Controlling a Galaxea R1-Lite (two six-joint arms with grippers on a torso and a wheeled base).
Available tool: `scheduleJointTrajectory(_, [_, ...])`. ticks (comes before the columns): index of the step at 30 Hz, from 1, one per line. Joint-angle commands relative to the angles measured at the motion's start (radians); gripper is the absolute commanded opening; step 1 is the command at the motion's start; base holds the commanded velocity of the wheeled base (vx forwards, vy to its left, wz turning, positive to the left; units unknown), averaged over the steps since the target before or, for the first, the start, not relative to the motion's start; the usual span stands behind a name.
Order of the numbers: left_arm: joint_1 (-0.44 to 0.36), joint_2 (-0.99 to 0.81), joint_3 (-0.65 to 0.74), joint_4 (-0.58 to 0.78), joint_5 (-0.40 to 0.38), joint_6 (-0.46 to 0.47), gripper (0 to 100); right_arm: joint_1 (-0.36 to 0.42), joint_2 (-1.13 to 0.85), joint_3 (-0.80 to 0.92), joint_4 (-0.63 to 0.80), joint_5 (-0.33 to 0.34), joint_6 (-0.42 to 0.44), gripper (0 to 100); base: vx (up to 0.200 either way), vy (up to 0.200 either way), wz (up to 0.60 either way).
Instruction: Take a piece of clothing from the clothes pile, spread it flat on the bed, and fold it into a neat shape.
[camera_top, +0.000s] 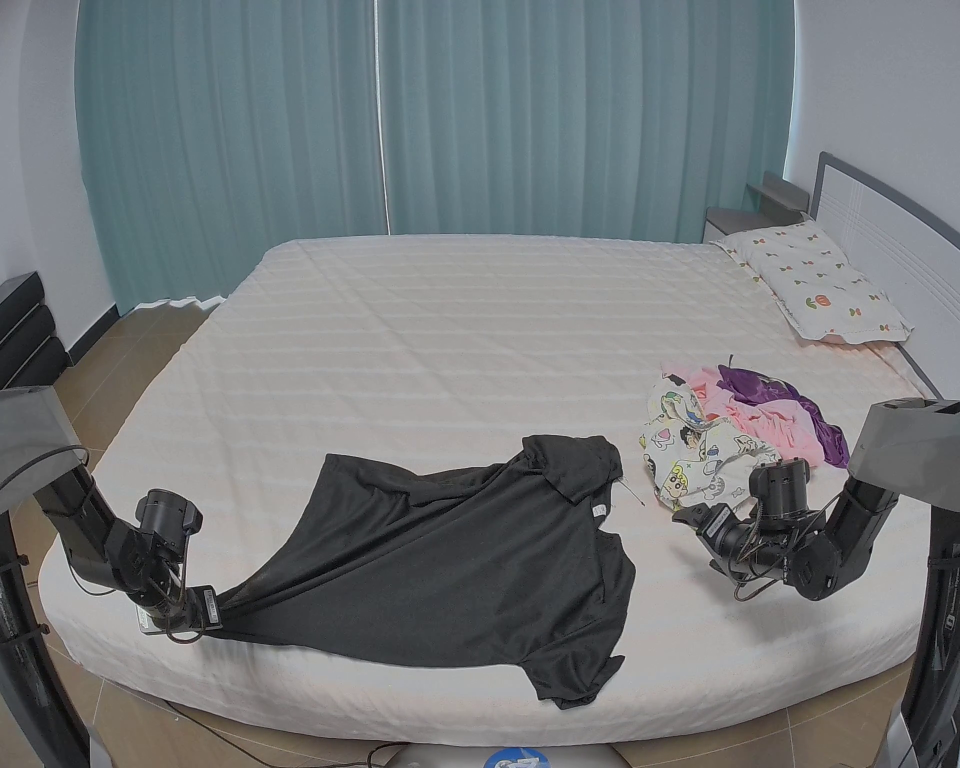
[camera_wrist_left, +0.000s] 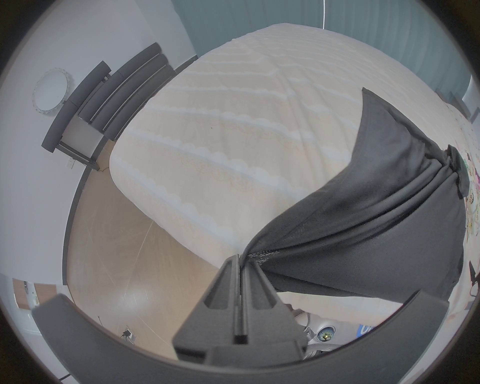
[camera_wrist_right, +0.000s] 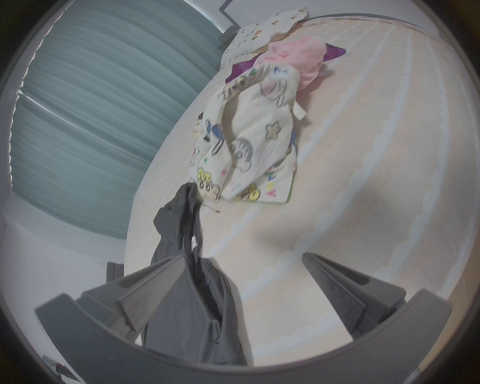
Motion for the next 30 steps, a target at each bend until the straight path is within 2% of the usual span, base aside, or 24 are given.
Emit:
scheduleJointTrajectory(1, [0.016, 0.020, -0.011, 0.001, 0.002, 0.002, 0, 0.074, 0.027, 0.001, 0.000, -0.010, -0.026, 100, 0.000, 0.000, 0.00])
scheduleJointTrajectory(8, [0.018, 0.022, -0.011, 0.001, 0.002, 0.000, 0, 0.173, 0.102, -0.016, 0.000, -0.052, -0.125, 100, 0.000, 0.000, 0.00])
scheduleJointTrajectory(14, [0.016, 0.025, -0.013, 0.000, 0.002, 0.002, 0, 0.181, 0.124, -0.041, 0.001, -0.049, -0.169, 100, 0.000, 0.000, 0.00])
scheduleJointTrajectory(18, [0.016, 0.029, -0.014, 0.000, 0.000, 0.000, 0, 0.190, 0.161, -0.094, 0.010, -0.053, -0.230, 100, 0.000, 0.000, 0.00])
scheduleJointTrajectory(25, [0.012, 0.031, -0.013, -0.002, -0.004, 0.002, 0, 0.205, 0.196, -0.145, 0.004, -0.053, -0.250, 100, 0.000, 0.000, 0.00])
scheduleJointTrajectory(26, [0.012, 0.032, -0.013, -0.002, -0.004, 0.002, 0, 0.205, 0.198, -0.150, 0.004, -0.055, -0.250, 0, 0.000, 0.000, 0.00])
scheduleJointTrajectory(30, [0.012, 0.039, -0.013, -0.003, -0.004, 0.000, 0, 0.205, 0.195, -0.148, 0.009, -0.063, -0.250, 0, 0.000, 0.000, 0.00])
